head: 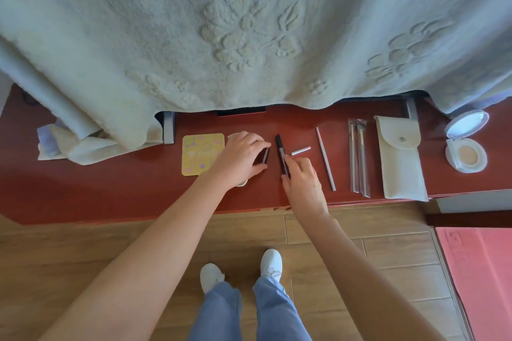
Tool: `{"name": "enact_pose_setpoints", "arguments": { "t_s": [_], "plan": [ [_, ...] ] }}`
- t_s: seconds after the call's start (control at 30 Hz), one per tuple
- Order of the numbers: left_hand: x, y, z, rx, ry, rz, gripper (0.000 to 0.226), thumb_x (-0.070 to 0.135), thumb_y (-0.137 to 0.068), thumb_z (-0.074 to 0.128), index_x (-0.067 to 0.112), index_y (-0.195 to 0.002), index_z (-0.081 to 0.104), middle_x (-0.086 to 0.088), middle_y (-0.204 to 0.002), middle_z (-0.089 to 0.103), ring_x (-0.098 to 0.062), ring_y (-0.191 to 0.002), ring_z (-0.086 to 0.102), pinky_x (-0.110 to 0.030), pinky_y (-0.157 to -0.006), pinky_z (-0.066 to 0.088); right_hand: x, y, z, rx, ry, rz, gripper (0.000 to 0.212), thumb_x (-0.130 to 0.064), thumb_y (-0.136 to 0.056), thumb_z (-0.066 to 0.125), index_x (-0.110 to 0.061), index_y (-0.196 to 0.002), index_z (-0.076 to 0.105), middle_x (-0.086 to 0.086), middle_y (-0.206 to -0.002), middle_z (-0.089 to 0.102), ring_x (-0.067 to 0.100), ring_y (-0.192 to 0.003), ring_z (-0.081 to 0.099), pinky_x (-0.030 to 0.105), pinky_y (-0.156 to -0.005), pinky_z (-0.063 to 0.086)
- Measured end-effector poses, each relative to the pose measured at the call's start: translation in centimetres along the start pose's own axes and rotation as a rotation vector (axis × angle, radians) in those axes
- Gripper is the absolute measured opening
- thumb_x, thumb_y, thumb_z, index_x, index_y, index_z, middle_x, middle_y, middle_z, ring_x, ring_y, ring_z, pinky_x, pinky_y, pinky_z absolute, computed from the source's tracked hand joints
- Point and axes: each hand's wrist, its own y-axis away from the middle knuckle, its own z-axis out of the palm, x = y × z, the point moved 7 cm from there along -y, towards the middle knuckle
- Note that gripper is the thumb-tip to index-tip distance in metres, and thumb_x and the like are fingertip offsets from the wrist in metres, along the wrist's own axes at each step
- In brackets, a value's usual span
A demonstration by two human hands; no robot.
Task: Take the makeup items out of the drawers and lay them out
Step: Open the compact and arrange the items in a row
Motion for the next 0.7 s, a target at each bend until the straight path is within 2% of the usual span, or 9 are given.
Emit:
{"name": "enact_pose_setpoints", "arguments": {
  "t_s": [0.07, 0.2, 0.37, 0.47, 0.53, 0.6, 0.7],
  "plan": [
    [-0.1, -0.1, 0.1, -0.014, 0.000, 0.001, 0.047, 0.028, -0.071, 0.079, 0.010, -0.112, 0.066, -0.008, -0.107, 0.067, -0.031, -0.101, 0.059, -0.046, -0.091, 0.044, -0.4, 0.0, 0.4, -0.005, -0.032, -0.013, 0.047, -0.002, -0.088, 0.058, -0.005, -0.133, 0.048, 0.015, -0.111, 0.055, 0.029, -0.101, 0.056, 0.033, -0.083, 0.049],
    [-0.4, 0.5, -0.2, 0.029, -0.005, -0.027, 0.050, 0.028, -0.057, 0.088, 0.007, -0.098, 0.070, -0.008, -0.092, 0.069, -0.033, -0.088, 0.063, -0.042, -0.080, 0.048, -1.9, 0.1, 1.3, -0.031, -0.084, -0.050, 0.047, -0.005, -0.089, 0.057, -0.006, -0.135, 0.046, 0.015, -0.110, 0.054, 0.029, -0.100, 0.055, 0.033, -0.082, 0.048],
    [-0.9, 1.4, -0.4, 0.066, -0.040, -0.078, 0.053, 0.035, -0.057, 0.087, 0.006, -0.098, 0.070, -0.009, -0.091, 0.068, -0.034, -0.090, 0.063, -0.041, -0.074, 0.050, -2.5, 0.3, 1.4, -0.040, -0.122, -0.070, 0.047, -0.012, -0.090, 0.058, -0.005, -0.135, 0.046, 0.014, -0.114, 0.055, 0.027, -0.104, 0.056, 0.033, -0.089, 0.050],
    [-0.8, 1.4, -0.9, 0.126, -0.036, -0.081, 0.054, 0.038, -0.065, 0.082, 0.006, -0.106, 0.067, -0.008, -0.098, 0.066, -0.032, -0.094, 0.061, -0.042, -0.078, 0.048, -1.4, 0.3, 0.1, -0.010, -0.132, -0.036, 0.046, -0.017, -0.091, 0.057, -0.006, -0.134, 0.047, 0.012, -0.119, 0.054, 0.026, -0.108, 0.054, 0.030, -0.089, 0.045],
    [-0.5, 1.2, -1.6, 0.207, -0.013, -0.076, 0.046, 0.033, -0.074, 0.076, 0.006, -0.110, 0.066, -0.008, -0.102, 0.065, -0.029, -0.095, 0.060, -0.041, -0.080, 0.048, 0.3, 0.2, -1.5, 0.044, -0.108, 0.008, 0.041, -0.014, -0.091, 0.057, -0.005, -0.130, 0.051, 0.013, -0.116, 0.056, 0.028, -0.106, 0.055, 0.032, -0.087, 0.045],
    [0.5, 0.7, -2.0, 0.266, 0.008, -0.043, 0.038, 0.025, -0.076, 0.075, 0.007, -0.109, 0.067, -0.006, -0.098, 0.065, -0.028, -0.092, 0.060, -0.040, -0.077, 0.049, 2.6, 0.3, -3.2, 0.095, -0.077, 0.073, 0.038, -0.010, -0.090, 0.056, -0.004, -0.128, 0.053, 0.013, -0.115, 0.056, 0.029, -0.105, 0.053, 0.033, -0.088, 0.044],
    [2.5, -1.1, -1.4, 0.265, 0.024, -0.002, 0.031, 0.022, -0.074, 0.078, 0.009, -0.101, 0.070, -0.004, -0.084, 0.066, -0.026, -0.079, 0.060, -0.037, -0.069, 0.049, 5.8, 0.4, -4.6, 0.121, -0.034, 0.174, 0.040, -0.004, -0.090, 0.054, -0.003, -0.130, 0.051, 0.015, -0.116, 0.054, 0.031, -0.105, 0.052, 0.037, -0.089, 0.044]
  ]
}}
